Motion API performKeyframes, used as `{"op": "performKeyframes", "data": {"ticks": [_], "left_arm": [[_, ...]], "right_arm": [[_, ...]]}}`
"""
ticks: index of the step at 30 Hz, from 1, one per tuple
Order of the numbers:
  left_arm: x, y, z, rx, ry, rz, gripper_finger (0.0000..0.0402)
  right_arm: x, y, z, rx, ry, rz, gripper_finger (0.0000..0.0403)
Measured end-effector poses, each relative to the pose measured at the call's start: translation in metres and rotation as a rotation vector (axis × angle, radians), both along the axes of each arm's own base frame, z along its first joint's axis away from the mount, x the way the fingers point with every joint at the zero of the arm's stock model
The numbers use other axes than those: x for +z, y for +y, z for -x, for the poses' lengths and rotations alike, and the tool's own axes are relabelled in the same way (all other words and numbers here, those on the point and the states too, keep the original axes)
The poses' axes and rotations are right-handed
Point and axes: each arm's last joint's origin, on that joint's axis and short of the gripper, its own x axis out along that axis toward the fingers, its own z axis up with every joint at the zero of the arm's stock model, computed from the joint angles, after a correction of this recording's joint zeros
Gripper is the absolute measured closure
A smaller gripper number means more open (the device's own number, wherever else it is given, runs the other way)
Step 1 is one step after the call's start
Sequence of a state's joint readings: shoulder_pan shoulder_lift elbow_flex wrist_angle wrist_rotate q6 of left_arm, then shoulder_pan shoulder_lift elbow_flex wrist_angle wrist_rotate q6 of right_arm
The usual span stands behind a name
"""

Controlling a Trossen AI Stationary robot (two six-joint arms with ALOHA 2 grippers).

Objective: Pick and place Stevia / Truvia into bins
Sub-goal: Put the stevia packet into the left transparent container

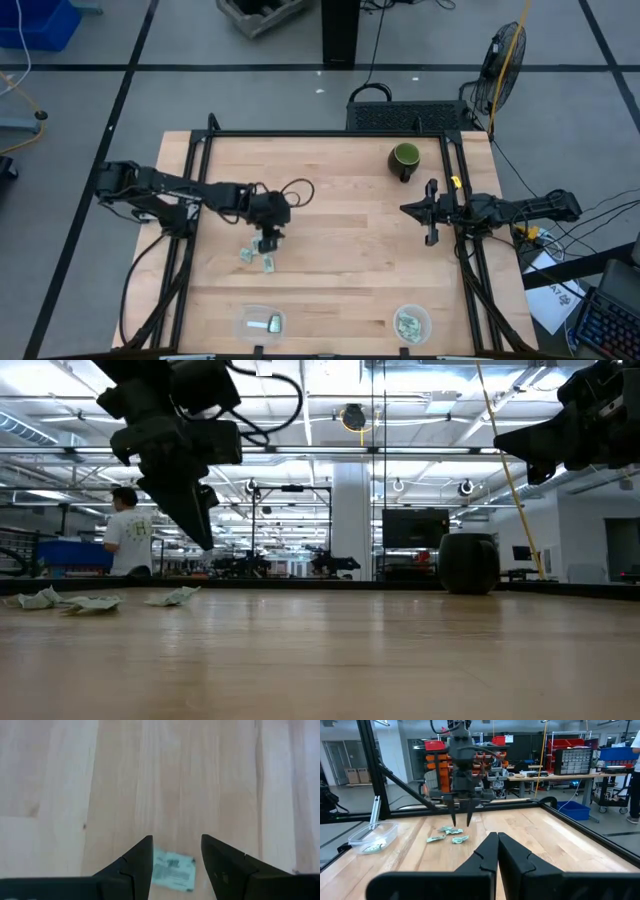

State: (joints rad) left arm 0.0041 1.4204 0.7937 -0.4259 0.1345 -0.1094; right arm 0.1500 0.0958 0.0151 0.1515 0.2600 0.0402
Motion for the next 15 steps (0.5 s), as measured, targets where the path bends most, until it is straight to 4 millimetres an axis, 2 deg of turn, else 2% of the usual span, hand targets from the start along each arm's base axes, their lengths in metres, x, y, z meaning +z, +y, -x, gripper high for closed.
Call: {"op": "performKeyframes", "data": {"ticks": [4, 9, 15], "left_arm": [[-0.001, 0.016, 0.001, -0.014, -0.002, 0.055, 0.0229], [-0.002, 0.035, 0.003, -0.029, -0.003, 0.033, 0.0229], [-0.015, 0.048, 0.001, -0.039, 0.029, 0.112, 0.0229]], "right_arm": [[-0.001, 0.000, 0.000, 0.000, 0.006, 0.001, 0.0399], [-0.001, 0.000, 0.000, 0.000, 0.008, 0.001, 0.0399], [-0.001, 0.000, 0.000, 0.000, 0.010, 0.001, 0.0399]]}}
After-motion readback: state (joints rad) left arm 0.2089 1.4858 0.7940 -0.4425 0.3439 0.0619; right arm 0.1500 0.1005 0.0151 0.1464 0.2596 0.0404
